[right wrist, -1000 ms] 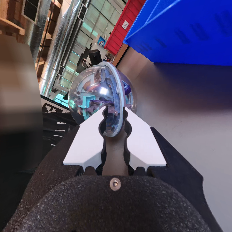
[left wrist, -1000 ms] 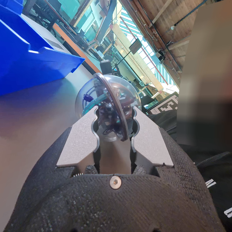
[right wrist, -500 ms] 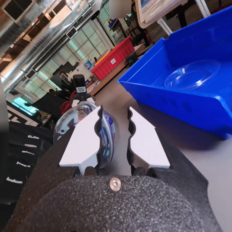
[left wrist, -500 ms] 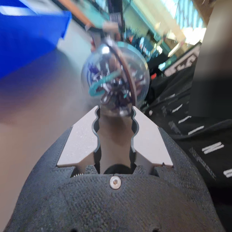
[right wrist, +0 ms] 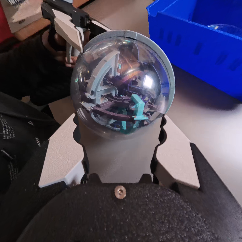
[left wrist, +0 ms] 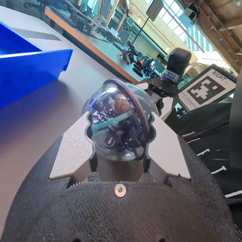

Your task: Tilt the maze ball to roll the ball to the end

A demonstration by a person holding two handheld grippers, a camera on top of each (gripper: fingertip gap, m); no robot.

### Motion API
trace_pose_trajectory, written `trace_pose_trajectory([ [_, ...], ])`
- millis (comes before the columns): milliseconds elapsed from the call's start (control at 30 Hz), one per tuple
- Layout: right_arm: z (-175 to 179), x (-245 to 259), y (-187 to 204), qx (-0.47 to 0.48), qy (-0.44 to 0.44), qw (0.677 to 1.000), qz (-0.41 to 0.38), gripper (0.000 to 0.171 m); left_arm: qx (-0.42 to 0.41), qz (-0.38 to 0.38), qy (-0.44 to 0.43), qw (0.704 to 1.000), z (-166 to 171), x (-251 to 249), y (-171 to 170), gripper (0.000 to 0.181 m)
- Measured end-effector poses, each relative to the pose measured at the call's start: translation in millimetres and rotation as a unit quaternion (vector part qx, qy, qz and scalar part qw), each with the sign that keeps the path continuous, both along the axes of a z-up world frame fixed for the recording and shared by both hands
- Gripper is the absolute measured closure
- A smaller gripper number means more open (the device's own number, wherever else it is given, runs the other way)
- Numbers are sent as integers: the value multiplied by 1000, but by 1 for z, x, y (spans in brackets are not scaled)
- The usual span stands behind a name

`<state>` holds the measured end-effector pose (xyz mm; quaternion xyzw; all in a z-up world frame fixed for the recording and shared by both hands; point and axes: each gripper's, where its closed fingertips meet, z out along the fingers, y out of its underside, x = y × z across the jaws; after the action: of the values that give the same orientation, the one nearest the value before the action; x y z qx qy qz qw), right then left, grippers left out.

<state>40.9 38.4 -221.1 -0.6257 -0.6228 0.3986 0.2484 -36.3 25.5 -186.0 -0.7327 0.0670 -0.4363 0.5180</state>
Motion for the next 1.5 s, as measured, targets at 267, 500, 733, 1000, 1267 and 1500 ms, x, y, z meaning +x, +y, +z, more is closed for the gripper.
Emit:
trace_pose_trajectory([
  [267,17,-30,-1,159,-144,946,245,46,-77,14,45,996,-32,-2,-41,99],
  [500,19,-45,-4,363,-252,721,533,45,-52,-5,102,993,-32,0,-61,76],
  [733,47,-70,-5,504,-202,650,531,46,6,-13,160,987,-19,-22,-28,38],
  [1000,31,-38,35,135,-87,950,266,50,12,12,125,992,-23,-33,-21,75],
  [1267,2,-33,7,303,88,937,148,60,-4,9,127,992,-28,-35,-28,82],
  [1500,27,6,-36,140,208,953,171,65,-84,12,-49,995,-21,-30,-66,53],
])
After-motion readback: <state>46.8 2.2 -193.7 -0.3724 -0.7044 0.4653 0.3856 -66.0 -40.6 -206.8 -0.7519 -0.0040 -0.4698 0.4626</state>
